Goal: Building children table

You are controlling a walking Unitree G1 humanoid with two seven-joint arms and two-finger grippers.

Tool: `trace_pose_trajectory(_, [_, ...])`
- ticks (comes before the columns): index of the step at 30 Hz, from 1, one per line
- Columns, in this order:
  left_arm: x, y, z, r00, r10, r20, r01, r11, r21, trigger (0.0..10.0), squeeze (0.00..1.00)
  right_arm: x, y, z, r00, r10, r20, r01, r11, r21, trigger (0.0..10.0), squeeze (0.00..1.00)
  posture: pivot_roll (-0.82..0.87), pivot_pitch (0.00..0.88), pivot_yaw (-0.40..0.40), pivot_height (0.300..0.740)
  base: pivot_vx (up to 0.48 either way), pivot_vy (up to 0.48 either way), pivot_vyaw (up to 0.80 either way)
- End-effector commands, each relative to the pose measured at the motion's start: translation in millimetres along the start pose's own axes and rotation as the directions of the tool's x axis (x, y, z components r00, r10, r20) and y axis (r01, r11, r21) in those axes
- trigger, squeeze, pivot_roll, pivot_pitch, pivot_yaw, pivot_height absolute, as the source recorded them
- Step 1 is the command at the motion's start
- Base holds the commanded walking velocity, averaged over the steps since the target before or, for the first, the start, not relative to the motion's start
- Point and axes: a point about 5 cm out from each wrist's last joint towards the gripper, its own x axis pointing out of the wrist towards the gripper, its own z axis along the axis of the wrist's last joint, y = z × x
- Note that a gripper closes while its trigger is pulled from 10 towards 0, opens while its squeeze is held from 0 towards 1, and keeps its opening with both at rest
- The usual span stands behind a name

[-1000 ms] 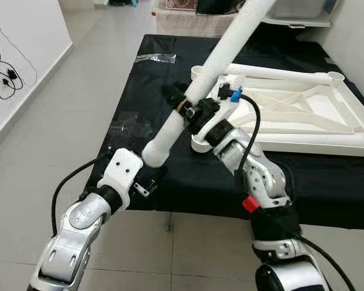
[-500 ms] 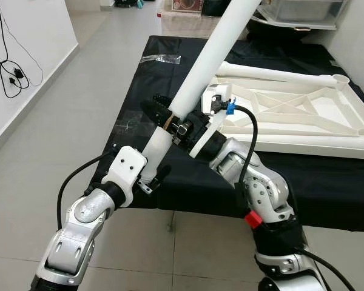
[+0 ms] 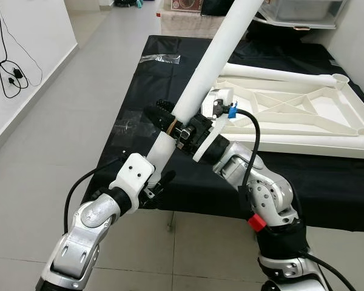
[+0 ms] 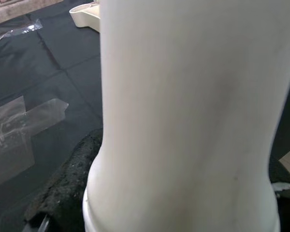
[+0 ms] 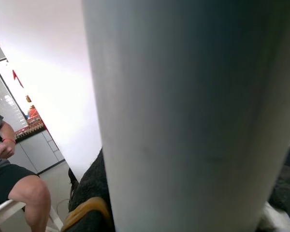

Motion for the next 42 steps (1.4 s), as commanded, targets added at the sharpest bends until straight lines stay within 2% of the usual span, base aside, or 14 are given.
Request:
trace_pose_trajectory(1, [0.9,-7.9,-2,1.000,-0.027,0.002,0.027,1.000,-0.009,0.0,0.00,1.4,10.0,-4,0.998,0.055,-0.016,-0.055,0.998,-0.007,10.0,0.00,0.10,0.116,-0.018,0.740,0.000,0.000,0.00])
trace_pose_trajectory(4, [0.7,-8.2,-2,1.000,-0.027,0.003,0.027,1.000,-0.009,0.0,0.00,1.1,10.3,-4,0.998,0.056,-0.018,-0.057,0.998,-0.009,10.0,0.00,0.10,0.116,-0.018,0.740,0.000,0.000,0.00])
trace_pose_trajectory(5, [0.4,-7.4,-2,1.000,-0.024,-0.001,0.024,1.000,-0.007,10.0,0.00,1.1,8.4,-4,0.999,0.045,-0.013,-0.046,0.999,-0.013,10.0,0.00,0.10,0.112,-0.019,0.740,0.000,0.000,0.00])
trace_pose_trajectory(6, [-0.4,-6.5,-2,1.000,-0.019,0.000,0.019,1.000,-0.016,10.0,0.00,1.1,5.8,-4,0.999,0.033,-0.005,-0.033,0.999,-0.018,10.0,0.47,0.10,0.112,-0.019,0.740,0.000,0.000,0.00])
trace_pose_trajectory(7, [-0.4,-6.5,-2,1.000,-0.019,0.000,0.019,1.000,-0.016,10.0,0.00,1.1,5.8,-4,0.999,0.033,-0.005,-0.033,0.999,-0.018,10.0,0.47,0.10,0.112,-0.019,0.740,0.000,0.000,0.00])
trace_pose_trajectory(8, [-3.0,-6.5,-1,1.000,-0.023,0.007,0.024,0.999,-0.035,10.0,0.00,0.2,3.4,-4,0.999,0.048,-0.004,-0.048,0.999,-0.025,10.0,1.00,0.11,0.108,-0.021,0.740,0.000,0.000,0.00])
trace_pose_trajectory(11, [-8.7,-8.1,-1,0.998,-0.057,0.007,0.057,0.996,-0.064,10.0,0.00,-2.0,1.5,-3,0.995,0.098,-0.021,-0.099,0.995,-0.031,10.0,1.00,0.11,0.105,-0.019,0.740,0.000,0.000,0.00])
trace_pose_trajectory(12, [-12.9,-10.0,-2,0.996,-0.092,0.002,0.092,0.993,-0.072,10.0,0.00,-3.1,0.1,-2,0.990,0.131,-0.045,-0.133,0.990,-0.054,10.0,0.46,0.11,0.103,-0.019,0.740,0.000,0.000,0.00])
trace_pose_trajectory(13, [-12.9,-10.0,-2,0.996,-0.092,0.002,0.092,0.993,-0.072,10.0,0.00,-3.1,0.1,-2,0.990,0.131,-0.045,-0.133,0.990,-0.054,10.0,0.46,0.11,0.103,-0.019,0.740,0.000,0.000,0.00])
trace_pose_trajectory(14, [-19.2,-13.6,-3,0.989,-0.147,-0.002,0.147,0.986,-0.075,10.0,0.00,-5.2,-1.5,-2,0.980,0.178,-0.084,-0.185,0.979,-0.081,10.0,0.00,0.11,0.099,-0.014,0.740,0.000,0.000,0.00])
trace_pose_trajectory(21, [-29.6,-24.7,-4,0.965,-0.263,-0.011,0.261,0.960,-0.105,10.0,0.00,-12.1,0.9,-2,0.934,0.325,-0.151,-0.330,0.944,-0.010,10.0,0.00,0.11,0.105,-0.011,0.740,0.000,0.000,0.00])
trace_pose_trajectory(25, [-40.8,-33.9,-4,0.934,-0.358,-0.009,0.351,0.920,-0.175,10.0,0.00,-18.3,4.2,2,0.884,0.442,-0.151,-0.439,0.897,0.056,10.0,0.00,0.12,0.115,-0.013,0.740,0.000,0.000,0.00])
trace_pose_trajectory(30, [-43.4,-35.3,-4,0.929,-0.370,-0.011,0.363,0.916,-0.173,10.0,0.00,-19.2,4.8,3,0.867,0.474,-0.152,-0.469,0.880,0.070,10.0,0.00,0.12,0.117,-0.011,0.740,0.000,0.000,0.00])
trace_pose_trajectory(42, [-39.9,-53.8,3,0.910,-0.412,0.039,0.407,0.875,-0.262,10.0,0.00,-18.4,16.4,5,0.800,0.586,-0.131,-0.576,0.810,0.108,10.0,0.00,0.12,0.124,-0.015,0.740,0.000,0.000,0.00])
